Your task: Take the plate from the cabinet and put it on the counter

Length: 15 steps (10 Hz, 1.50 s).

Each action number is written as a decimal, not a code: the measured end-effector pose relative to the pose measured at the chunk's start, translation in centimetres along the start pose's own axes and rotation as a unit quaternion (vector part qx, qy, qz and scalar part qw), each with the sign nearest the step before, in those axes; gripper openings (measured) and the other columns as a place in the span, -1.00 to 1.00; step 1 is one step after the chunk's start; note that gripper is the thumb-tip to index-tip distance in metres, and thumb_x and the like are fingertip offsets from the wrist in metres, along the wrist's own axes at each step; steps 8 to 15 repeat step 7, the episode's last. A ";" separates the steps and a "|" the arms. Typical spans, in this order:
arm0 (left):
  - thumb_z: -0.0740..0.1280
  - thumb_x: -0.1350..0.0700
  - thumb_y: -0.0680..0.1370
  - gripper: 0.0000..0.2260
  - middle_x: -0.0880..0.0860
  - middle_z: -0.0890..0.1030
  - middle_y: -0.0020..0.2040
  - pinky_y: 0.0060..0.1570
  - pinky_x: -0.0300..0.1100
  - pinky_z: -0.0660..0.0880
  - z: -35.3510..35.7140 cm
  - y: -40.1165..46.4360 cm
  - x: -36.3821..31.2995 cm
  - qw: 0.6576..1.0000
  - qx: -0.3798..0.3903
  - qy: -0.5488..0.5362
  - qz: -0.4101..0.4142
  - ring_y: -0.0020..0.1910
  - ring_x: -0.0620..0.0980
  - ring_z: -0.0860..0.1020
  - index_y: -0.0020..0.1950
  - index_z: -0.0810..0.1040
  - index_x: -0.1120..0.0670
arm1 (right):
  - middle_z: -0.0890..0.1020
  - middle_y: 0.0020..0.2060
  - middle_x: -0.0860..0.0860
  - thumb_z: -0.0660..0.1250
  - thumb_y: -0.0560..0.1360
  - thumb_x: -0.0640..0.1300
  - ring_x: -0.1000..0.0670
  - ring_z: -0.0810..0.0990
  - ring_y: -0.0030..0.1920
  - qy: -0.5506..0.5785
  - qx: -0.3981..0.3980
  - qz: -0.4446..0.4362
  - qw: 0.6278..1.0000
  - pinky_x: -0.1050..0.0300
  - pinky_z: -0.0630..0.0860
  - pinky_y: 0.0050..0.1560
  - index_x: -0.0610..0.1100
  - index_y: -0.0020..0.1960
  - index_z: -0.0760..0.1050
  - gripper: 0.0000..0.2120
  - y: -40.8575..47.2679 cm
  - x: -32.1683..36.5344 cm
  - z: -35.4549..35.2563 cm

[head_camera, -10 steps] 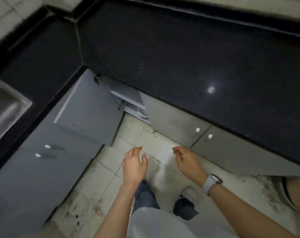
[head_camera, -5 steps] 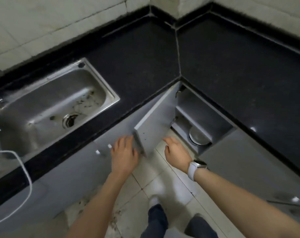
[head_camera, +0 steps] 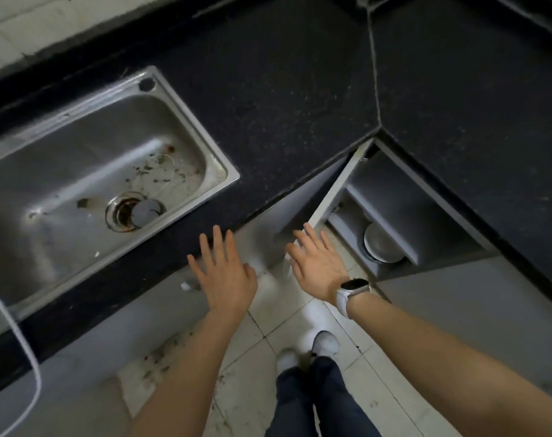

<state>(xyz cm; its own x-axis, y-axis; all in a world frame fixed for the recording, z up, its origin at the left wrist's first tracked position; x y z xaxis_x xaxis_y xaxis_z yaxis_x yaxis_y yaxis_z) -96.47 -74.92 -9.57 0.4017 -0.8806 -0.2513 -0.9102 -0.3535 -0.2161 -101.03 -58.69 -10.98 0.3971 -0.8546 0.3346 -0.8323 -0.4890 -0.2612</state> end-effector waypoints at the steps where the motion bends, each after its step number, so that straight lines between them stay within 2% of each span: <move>1: 0.27 0.16 0.43 -0.41 0.14 0.12 0.54 0.41 0.33 -0.07 1.1 -0.6 -2.5 0.998 -0.001 0.004 0.061 0.52 0.19 0.02 0.45 0.19 0.12 | 0.19 0.47 -0.16 0.07 0.52 -0.09 -0.13 0.04 0.50 0.018 -0.039 0.036 0.998 -0.02 -0.06 0.47 -0.16 0.22 0.37 -0.68 -4.5 -2.2 0.8; 2: 0.24 0.14 0.47 -0.43 0.12 0.08 0.55 0.43 0.28 -0.04 2.2 -1.0 -5.7 0.990 0.048 0.006 0.132 0.53 0.16 0.00 0.46 0.16 0.10 | 0.30 0.41 -0.24 0.23 0.41 -0.26 -0.16 0.19 0.44 0.015 -0.071 0.093 0.993 -0.14 0.18 0.41 -0.22 0.16 0.41 -0.68 -7.6 -4.7 1.2; 3: 0.18 0.15 0.50 -0.44 0.09 0.02 0.56 0.46 0.24 -0.03 3.7 -1.1 -10.8 0.971 0.103 0.014 0.216 0.53 0.12 -0.04 0.47 0.10 0.07 | 0.35 0.37 -0.25 0.30 0.25 -0.36 -0.18 0.30 0.39 -0.012 -0.046 0.189 0.981 -0.12 0.27 0.34 -0.29 0.34 0.25 -0.34 -10.3 -8.3 1.8; 4: 0.16 0.14 0.52 -0.45 0.08 0.00 0.56 0.46 0.24 -0.02 4.8 -0.6 -14.8 0.960 0.121 0.028 0.251 0.53 0.10 -0.06 0.48 0.06 0.05 | 0.35 0.38 -0.26 0.19 0.26 -0.38 -0.20 0.29 0.39 0.004 -0.076 0.235 0.969 -0.11 0.30 0.34 -0.33 0.36 0.19 -0.34 -11.0 -11.1 1.3; 5: 0.15 0.12 0.53 -0.44 0.07 -0.02 0.56 0.48 0.21 -0.01 5.5 -0.2 -19.6 0.948 0.139 0.039 0.284 0.53 0.10 -0.08 0.49 0.02 0.04 | 0.04 0.46 -0.17 0.09 0.38 -0.36 -0.17 -0.02 0.47 0.050 -0.103 0.262 0.958 -0.07 -0.09 0.42 -0.31 0.42 0.02 -0.38 -11.5 -14.7 0.0; 6: 0.16 0.13 0.53 -0.44 0.10 0.00 0.56 0.47 0.19 0.00 6.2 0.2 -23.3 0.940 0.145 0.042 0.306 0.53 0.12 -0.06 0.49 0.03 0.06 | 0.03 0.49 -0.21 0.11 0.46 -0.27 -0.13 -0.11 0.48 0.060 -0.121 0.272 0.953 -0.02 -0.18 0.45 -0.28 0.44 -0.06 -0.39 -11.6 -18.4 -1.3; 7: 0.16 0.14 0.53 -0.44 0.11 0.00 0.55 0.46 0.21 0.02 6.3 0.5 -25.6 0.939 0.145 0.047 0.308 0.52 0.14 -0.06 0.49 0.02 0.07 | -0.07 0.51 -0.15 0.04 0.50 -0.26 -0.02 -0.26 0.46 0.108 -0.103 0.254 0.956 0.12 -0.27 0.43 -0.22 0.45 -0.14 -0.41 -11.8 -20.3 -3.2; 15: 0.16 0.14 0.53 -0.44 0.11 0.00 0.55 0.46 0.21 0.02 6.3 0.5 -25.6 0.939 0.145 0.047 0.308 0.52 0.14 -0.06 0.49 0.02 0.07 | -0.07 0.51 -0.15 0.04 0.50 -0.26 -0.02 -0.26 0.46 0.108 -0.103 0.254 0.956 0.12 -0.27 0.43 -0.22 0.45 -0.14 -0.41 -11.8 -20.3 -3.2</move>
Point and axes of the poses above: each hand's wrist, its own y-axis towards the middle knuckle, its own z-axis out of the palm, x = y × z, the point moved 2 cm from there along y, towards the middle knuckle
